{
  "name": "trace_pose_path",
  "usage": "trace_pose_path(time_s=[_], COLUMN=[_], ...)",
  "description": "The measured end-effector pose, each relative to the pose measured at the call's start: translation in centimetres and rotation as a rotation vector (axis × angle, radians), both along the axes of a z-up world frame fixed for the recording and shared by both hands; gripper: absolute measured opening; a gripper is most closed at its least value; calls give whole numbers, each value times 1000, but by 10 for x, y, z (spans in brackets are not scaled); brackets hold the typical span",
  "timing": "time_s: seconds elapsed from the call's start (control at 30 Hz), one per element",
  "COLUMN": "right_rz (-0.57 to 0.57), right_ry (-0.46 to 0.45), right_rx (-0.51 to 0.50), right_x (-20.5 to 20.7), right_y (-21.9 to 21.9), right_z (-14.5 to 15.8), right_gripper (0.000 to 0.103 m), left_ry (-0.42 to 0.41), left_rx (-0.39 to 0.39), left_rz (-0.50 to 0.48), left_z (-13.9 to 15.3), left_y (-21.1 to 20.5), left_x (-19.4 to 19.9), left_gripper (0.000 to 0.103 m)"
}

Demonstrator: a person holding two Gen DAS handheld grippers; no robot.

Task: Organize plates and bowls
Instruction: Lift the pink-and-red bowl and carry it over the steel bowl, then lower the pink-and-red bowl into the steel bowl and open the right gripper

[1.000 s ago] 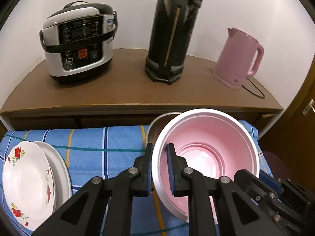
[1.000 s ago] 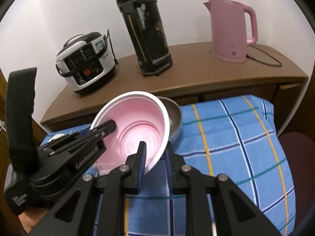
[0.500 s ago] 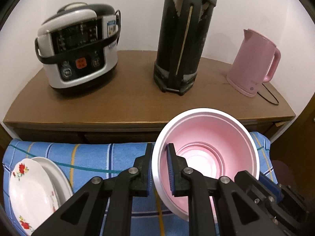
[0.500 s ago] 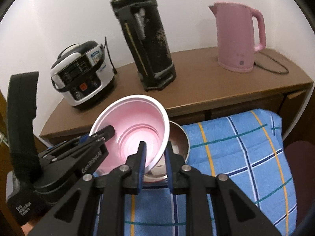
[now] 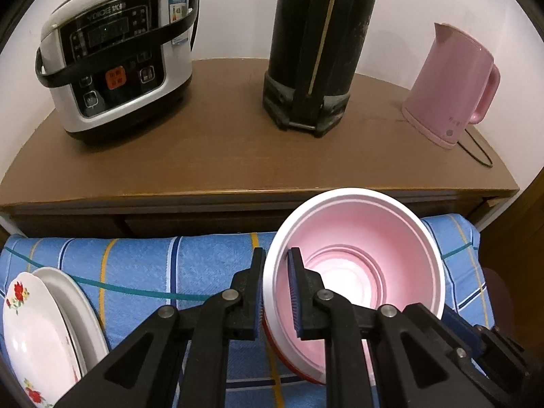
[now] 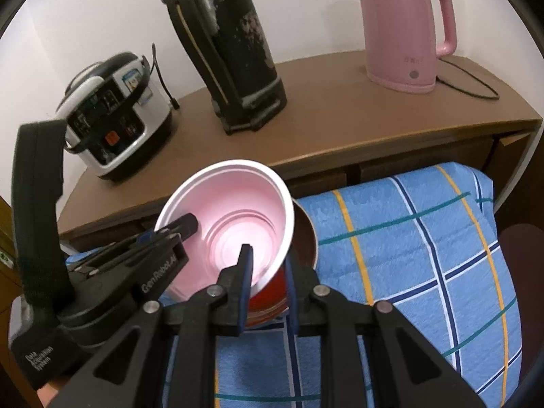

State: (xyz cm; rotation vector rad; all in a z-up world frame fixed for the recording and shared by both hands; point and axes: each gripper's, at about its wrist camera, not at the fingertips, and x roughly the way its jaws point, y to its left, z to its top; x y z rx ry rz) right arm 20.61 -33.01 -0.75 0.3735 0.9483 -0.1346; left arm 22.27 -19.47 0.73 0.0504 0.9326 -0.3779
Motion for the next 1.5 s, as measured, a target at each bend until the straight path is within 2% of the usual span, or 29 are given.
trace_pose_path(time_s=[0.17, 0.37, 0.5, 0.53, 0.67, 0.7, 0.73, 0.77, 0.83, 0.87, 0.93, 1.1, 1.17, 1.3, 1.5], right_rz=[-1, -14, -10, -4, -31, -46, -59, -65, -80, -86, -88, -107, -111, -114, -120], right_ry=[19, 29, 32, 27, 0, 4, -1, -9, -27, -30, -31, -33, -38, -50, -69], right_rx=[-8, -19, -18, 0, 32, 9, -7, -7, 20, 25, 22, 39, 41, 50, 58], right_x=[1, 2, 3, 3, -3, -4, -7, -9, -14, -16, -17, -21, -24, -32, -50], right_y=[-1, -6, -4, -4, -8, -8, -8, -10, -14, -15, -15, -17, -18, -18, -17], right_z=[-9, -15, -17, -17, -11, -9, -7, -6, -5, -5, -5, -4, -2, 5, 11], right_gripper=[18, 15, 19, 25, 38, 48, 58, 61, 69, 70, 70, 70, 70, 70, 72], left_ry=[-21, -6, -16, -10, -4, -5, -6, -17, -58, -76, -84, -88, -87, -95, -158], left_rx=[28, 36, 43, 34, 13, 8, 5, 8, 27, 35, 28, 20, 20, 17, 56], left_rz=[0, 3, 0, 2, 16, 22, 26, 35, 57, 61, 59, 54, 56, 58, 80], left_z=[-1, -7, -7, -7, -3, -2, -1, 1, 6, 8, 11, 15, 16, 19, 22], left_y=[-5, -4, -7, -6, 2, 4, 6, 7, 9, 9, 10, 10, 10, 11, 10], left_x=[0, 4, 5, 6, 7, 8, 8, 8, 5, 3, 2, 2, 2, -3, -24], left_gripper=[15, 15, 15, 16, 20, 24, 33, 42, 51, 56, 59, 60, 65, 66, 66])
